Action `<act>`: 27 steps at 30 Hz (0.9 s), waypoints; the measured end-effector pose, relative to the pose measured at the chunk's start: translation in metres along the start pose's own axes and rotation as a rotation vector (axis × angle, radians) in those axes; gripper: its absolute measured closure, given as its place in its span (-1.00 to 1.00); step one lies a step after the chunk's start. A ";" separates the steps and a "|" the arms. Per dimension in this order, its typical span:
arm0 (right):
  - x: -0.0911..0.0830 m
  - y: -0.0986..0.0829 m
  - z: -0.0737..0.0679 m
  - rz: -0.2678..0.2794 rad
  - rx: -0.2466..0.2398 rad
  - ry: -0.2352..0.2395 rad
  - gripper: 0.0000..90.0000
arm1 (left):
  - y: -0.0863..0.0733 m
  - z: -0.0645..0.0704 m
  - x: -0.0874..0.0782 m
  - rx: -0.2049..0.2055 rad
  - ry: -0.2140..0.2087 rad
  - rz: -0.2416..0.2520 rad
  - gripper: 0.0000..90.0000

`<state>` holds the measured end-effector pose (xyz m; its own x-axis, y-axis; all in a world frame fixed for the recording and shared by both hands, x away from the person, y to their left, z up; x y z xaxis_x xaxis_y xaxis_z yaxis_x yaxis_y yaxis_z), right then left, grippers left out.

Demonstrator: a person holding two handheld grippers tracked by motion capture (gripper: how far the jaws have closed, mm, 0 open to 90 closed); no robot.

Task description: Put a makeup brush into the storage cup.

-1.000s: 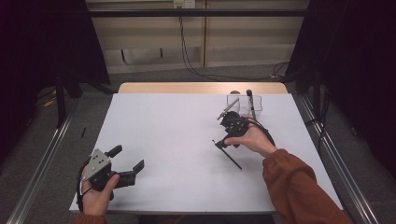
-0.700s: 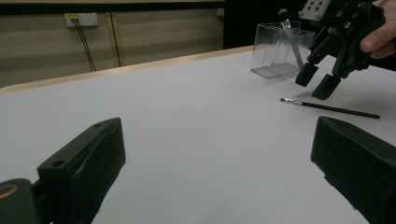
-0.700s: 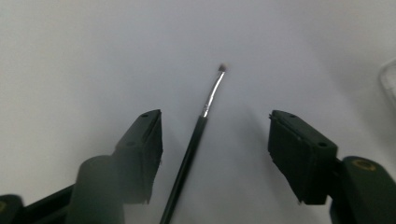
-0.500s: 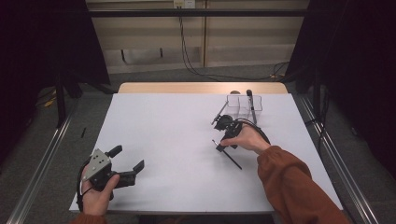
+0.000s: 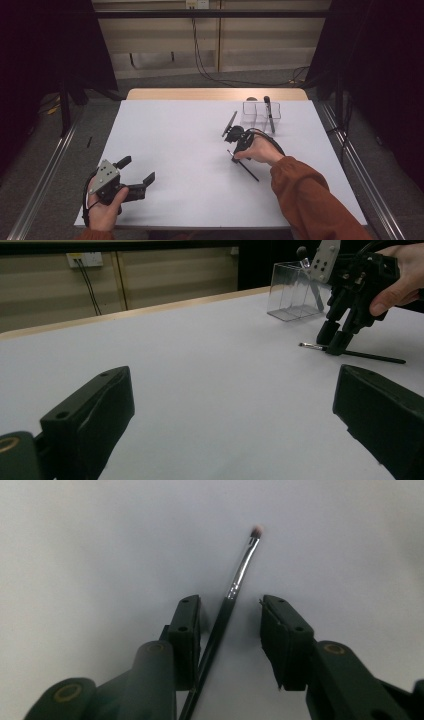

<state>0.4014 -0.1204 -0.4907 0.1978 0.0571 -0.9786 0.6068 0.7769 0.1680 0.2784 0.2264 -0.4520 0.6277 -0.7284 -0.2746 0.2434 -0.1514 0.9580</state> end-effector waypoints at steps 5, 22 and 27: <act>0.000 0.002 0.001 -0.019 0.008 -0.006 0.59 | 0.000 0.000 0.000 0.001 0.001 -0.002 -0.93; 0.001 0.003 0.004 -0.037 0.040 -0.013 0.93 | 0.000 0.000 0.000 0.001 -0.002 -0.007 -0.93; 0.000 0.002 0.005 -0.030 0.039 -0.003 0.93 | 0.000 -0.001 -0.001 0.002 -0.001 -0.009 -0.93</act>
<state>0.4064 -0.1221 -0.4900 0.1812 0.0324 -0.9829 0.6420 0.7532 0.1432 0.2783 0.2275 -0.4522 0.6248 -0.7277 -0.2830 0.2476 -0.1590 0.9557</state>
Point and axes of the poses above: each handheld gripper's, and its own axes: x roughly forward along the jaws, y roughly out of its top, z roughly to its right, the point moved 4 cm from there along x, roughly forward along the jaws, and after that the axes turned 9 degrees about -y, right-handed, at the moved point
